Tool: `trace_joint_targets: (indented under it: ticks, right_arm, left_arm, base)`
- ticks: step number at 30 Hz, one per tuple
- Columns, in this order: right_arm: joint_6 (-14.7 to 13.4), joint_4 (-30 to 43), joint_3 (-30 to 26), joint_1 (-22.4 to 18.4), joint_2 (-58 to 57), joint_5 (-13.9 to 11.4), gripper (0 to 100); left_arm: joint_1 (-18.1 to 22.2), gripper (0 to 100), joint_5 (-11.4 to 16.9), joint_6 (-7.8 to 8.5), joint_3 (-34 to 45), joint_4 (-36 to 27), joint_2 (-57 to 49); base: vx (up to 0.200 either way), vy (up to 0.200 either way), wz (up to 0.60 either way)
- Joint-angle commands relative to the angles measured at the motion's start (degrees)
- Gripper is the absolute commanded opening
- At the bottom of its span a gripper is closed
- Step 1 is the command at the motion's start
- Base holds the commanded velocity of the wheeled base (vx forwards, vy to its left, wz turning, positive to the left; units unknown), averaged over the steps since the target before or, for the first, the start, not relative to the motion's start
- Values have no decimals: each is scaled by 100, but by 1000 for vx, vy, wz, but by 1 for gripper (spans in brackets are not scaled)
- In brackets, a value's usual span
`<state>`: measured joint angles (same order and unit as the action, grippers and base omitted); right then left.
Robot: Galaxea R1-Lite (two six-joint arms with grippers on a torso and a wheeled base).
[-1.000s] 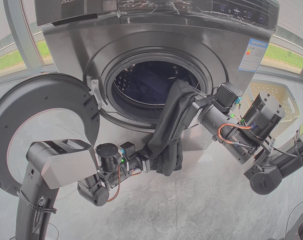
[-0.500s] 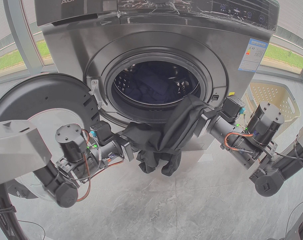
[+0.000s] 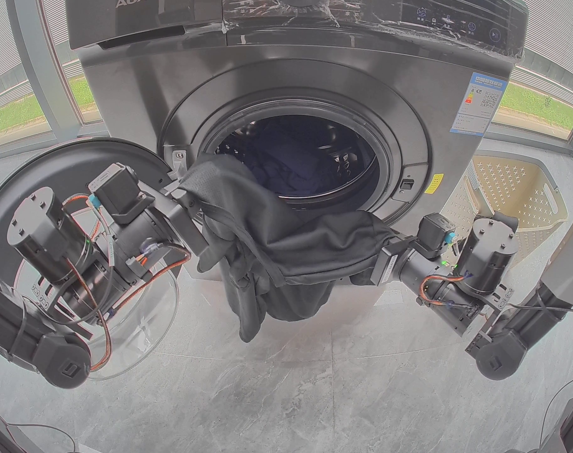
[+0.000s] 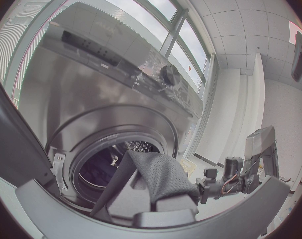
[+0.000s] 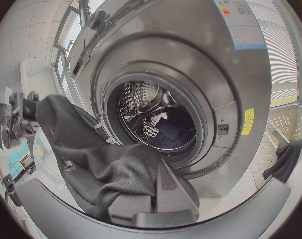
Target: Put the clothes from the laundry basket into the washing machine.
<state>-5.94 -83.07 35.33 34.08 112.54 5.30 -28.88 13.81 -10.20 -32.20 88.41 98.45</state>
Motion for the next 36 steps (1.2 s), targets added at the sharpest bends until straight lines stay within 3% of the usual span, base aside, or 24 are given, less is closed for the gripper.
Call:
trace_joint_targets:
  ticks: [1, 5, 6, 12, 21, 29, 34, 36]
  right_arm:
    - [5, -34, 334, -60, 655, 6, 0]
    - [22, -34, 334, -130, 945, 6, 0]
    - [40, 1, 273, -130, 989, -3, 100]
    - [207, -104, -791, 169, 1384, -258, 100]
    - [242, -228, -1283, 555, 1718, -425, 100]
    - [216, -263, -1432, 1039, 1622, -425, 100]
    - [189, -447, -1248, 1294, 1270, -425, 100]
    - [181, -474, -887, 1540, 1050, -434, 100]
  left_arm:
    - [-21, 0, -28, -8, -76, 1, -230]
    - [-21, 0, -28, 1, -85, -25, -230]
    - [-21, 0, -36, 1, -85, -25, -230]
    - [-21, 0, -54, -8, -199, -78, -168]
    - [-21, 0, -485, 1, -454, -183, -28]
    - [14, 0, -511, 1, -489, -183, 104]
    - [-12, 0, -511, 10, -446, -183, 139]
    - [-12, 0, -511, 18, -472, -175, 210]
  base:
    - [0, 0, 0]
    - [0, 0, 0]
    - [0, 0, 0]
    - [0, 0, 0]
    - [0, 0, 0]
    - [0, 0, 0]
    - [0, 0, 0]
    - [0, 0, 0]
